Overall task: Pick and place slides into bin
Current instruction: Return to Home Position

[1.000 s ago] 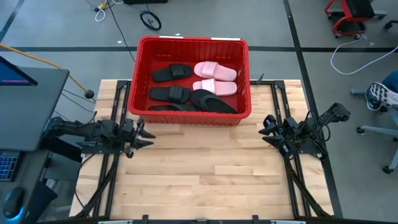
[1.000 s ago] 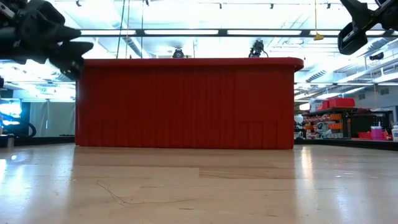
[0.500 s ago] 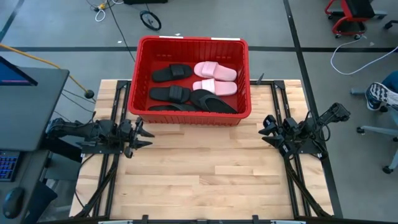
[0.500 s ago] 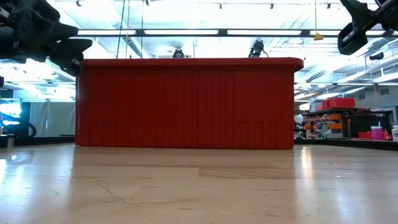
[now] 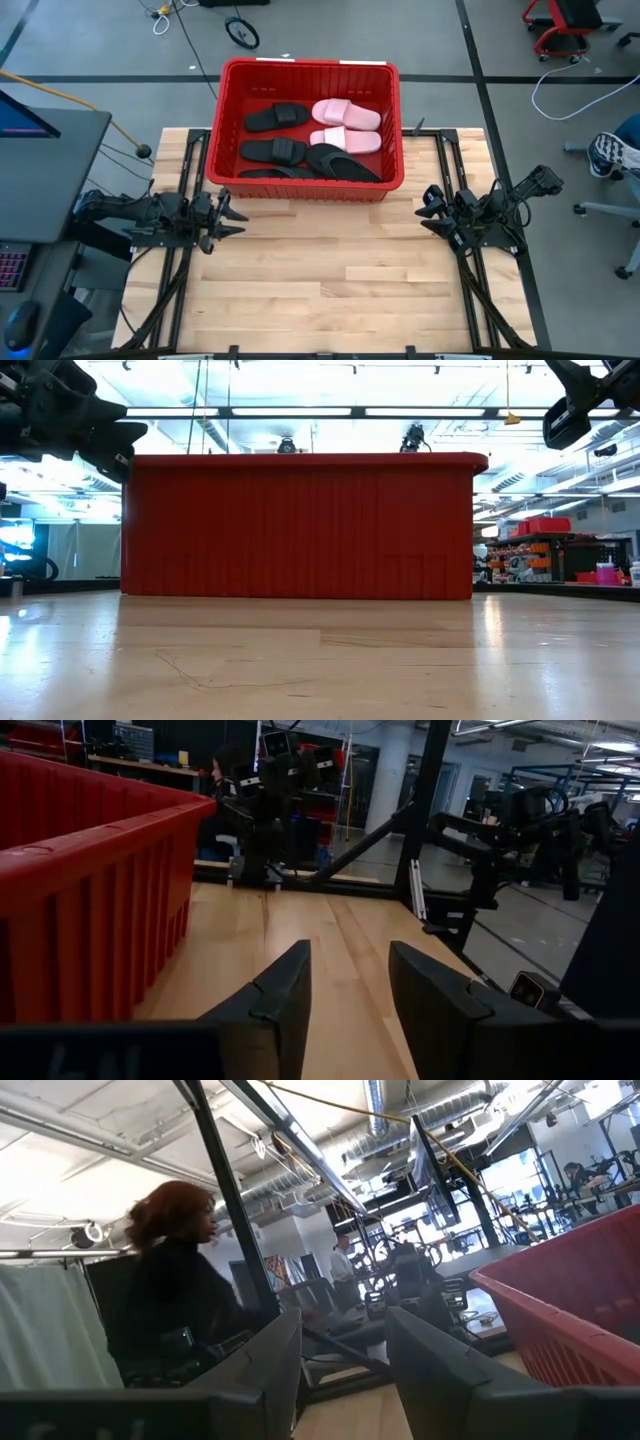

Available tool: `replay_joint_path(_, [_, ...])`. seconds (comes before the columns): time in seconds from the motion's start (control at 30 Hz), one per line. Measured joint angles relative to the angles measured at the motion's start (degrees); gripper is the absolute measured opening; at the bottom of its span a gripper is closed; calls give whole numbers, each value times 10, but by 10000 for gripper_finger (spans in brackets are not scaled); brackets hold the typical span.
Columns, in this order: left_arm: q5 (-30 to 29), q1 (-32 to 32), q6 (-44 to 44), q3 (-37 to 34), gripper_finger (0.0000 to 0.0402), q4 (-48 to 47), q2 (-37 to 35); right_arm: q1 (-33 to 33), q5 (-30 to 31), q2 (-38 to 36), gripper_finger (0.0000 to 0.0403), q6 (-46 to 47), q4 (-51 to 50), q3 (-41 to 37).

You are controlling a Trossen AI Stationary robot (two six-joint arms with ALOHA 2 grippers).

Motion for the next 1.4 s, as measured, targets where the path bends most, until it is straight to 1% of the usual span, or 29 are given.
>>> replay_joint_path(0.13, [0,0,0,0,141,0,0,0,0,0,154,0,0,0])
replay_joint_path(0.53, [0,0,0,0,158,0,0,0,0,0,154,0,0,0])
replay_joint_path(1.07, [0,0,0,0,140,0,0,0,0,0,154,0,0,0])
replay_joint_path(1.4, [0,0,0,0,155,0,0,0,0,0,154,0,0,0])
